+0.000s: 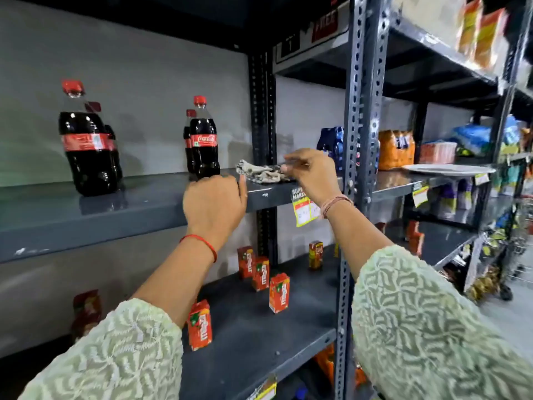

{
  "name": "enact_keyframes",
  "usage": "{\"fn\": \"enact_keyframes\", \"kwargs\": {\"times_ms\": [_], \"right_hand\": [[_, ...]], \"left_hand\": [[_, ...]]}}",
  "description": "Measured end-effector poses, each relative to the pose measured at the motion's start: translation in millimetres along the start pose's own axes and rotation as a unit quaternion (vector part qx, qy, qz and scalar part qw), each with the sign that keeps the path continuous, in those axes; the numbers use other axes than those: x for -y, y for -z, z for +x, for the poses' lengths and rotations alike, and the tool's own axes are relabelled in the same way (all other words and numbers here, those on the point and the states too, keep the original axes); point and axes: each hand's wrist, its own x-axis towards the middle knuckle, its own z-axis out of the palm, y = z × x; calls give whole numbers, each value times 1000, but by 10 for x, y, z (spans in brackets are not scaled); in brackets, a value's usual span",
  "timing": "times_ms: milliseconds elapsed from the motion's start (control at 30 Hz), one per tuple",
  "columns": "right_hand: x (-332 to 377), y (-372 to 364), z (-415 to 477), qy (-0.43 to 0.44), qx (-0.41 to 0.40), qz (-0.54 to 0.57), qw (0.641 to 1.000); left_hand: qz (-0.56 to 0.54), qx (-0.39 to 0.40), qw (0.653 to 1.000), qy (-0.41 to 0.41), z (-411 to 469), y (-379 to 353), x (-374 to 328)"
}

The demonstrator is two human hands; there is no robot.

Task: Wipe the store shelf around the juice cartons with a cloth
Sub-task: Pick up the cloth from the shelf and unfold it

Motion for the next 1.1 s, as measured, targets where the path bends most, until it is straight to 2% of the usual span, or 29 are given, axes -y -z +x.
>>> {"fn": "enact_keyframes", "kwargs": {"times_ms": [100, 167, 267, 367, 567, 667, 767, 833, 900, 1000, 1067, 1100], "right_hand": [[-54, 84, 137, 2, 91, -61, 994], [-102, 129, 218, -16, 122, -89, 988], [-228, 159, 356, -90, 93, -121, 984], [-289, 194, 488, -159, 73, -193, 965], [-196, 216, 646, -190, 123, -233, 946], [-79, 299, 658, -213, 162, -207, 941], [5, 399, 634, -224, 187, -133, 947], [-58, 398, 621, -261, 169, 25, 950], [-122, 390, 518, -297, 103, 196, 929], [15, 358, 202, -278, 92, 323, 900], [139, 333, -22, -257, 86, 380, 885], [199, 277, -148, -243, 83, 393, 883]], "left_hand": [[35, 99, 994, 31, 140, -59, -109], [23, 159, 986, 46, 324, -79, -160], [-73, 240, 959, 133, 652, -259, -164], [-61, 351, 918, 173, 941, -444, -219], [-21, 433, 889, 149, 1138, -599, -367], [-135, 468, 847, 212, 1167, -510, -409], [-231, 434, 828, 270, 1095, -398, -367], [-334, 397, 802, 296, 969, -327, -279], [-448, 330, 753, 351, 873, -206, -240], [-561, 209, 710, 372, 634, 123, -162], [-598, 148, 696, 369, 423, 389, -88], [-599, 127, 701, 365, 280, 533, -20]]}}
